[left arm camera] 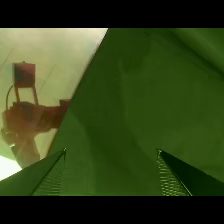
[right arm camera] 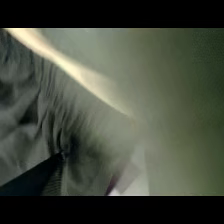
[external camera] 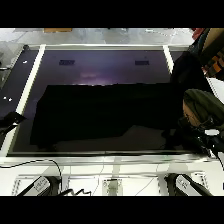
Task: Fold the clothes and pants, and hang the long-sleeved shirts on hangers.
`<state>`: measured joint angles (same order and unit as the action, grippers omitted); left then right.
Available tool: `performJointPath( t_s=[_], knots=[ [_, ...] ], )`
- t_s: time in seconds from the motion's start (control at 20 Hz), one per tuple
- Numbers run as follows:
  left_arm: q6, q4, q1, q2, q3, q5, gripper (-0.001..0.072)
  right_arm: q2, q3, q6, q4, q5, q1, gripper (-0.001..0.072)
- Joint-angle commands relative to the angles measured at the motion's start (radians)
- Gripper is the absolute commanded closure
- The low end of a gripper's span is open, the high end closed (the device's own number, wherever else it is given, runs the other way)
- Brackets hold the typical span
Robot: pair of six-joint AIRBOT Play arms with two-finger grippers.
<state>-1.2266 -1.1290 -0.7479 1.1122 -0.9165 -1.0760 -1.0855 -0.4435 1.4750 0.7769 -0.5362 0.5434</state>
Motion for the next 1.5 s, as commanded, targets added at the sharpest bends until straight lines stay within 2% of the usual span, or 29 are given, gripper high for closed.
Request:
performJointPath(
  t_s=[0.0,0.3,0.5,0.55,0.6,0.95,1.05,1.15,1.25,1.45],
  knots=[
    [0.003,-0.007,-0.001,-0.003,0.051,0.031,0.0097,-0.012,-0.008,0.036,0.029,0.111,-0.002,0.0231],
    [-0.001,-0.006,0.0,-0.004,0.136,0.04,0.0097,-0.087,-0.016,0.031,-0.043,0.194,-0.002,0.0234],
    [-0.001,0.008,0.0,-0.003,0.136,0.027,0.0098,-0.087,-0.064,-0.022,-0.039,0.187,-0.022,0.0476],
    [-0.001,0.007,0.0,-0.003,0.136,0.012,0.0098,-0.087,-0.071,-0.039,-0.038,0.188,-0.038,0.0553],
    [-0.001,0.007,0.0,-0.003,0.136,-0.001,0.0097,-0.087,-0.077,-0.049,-0.039,0.188,-0.056,0.0676],
    [-0.001,-0.004,-0.001,-0.003,0.175,-0.058,0.0097,-0.087,-0.093,-0.056,-0.013,0.188,-0.091,0.0683],
    [-0.057,-0.112,-0.001,-0.003,0.207,-0.035,0.0096,-0.087,-0.093,-0.056,-0.013,0.188,-0.091,0.0683],
    [-0.164,-0.253,-0.006,-0.003,0.229,-0.02,0.0095,-0.087,-0.093,-0.056,-0.013,0.187,-0.091,0.0683],
    [-0.172,-0.297,-0.008,-0.002,0.236,-0.024,0.0095,-0.087,-0.093,-0.056,-0.013,0.18,-0.091,0.0683],
    [-0.172,-0.264,-0.008,0.025,0.244,-0.006,0.0095,-0.087,-0.093,-0.056,-0.013,0.161,-0.091,0.0682]
  ],
)
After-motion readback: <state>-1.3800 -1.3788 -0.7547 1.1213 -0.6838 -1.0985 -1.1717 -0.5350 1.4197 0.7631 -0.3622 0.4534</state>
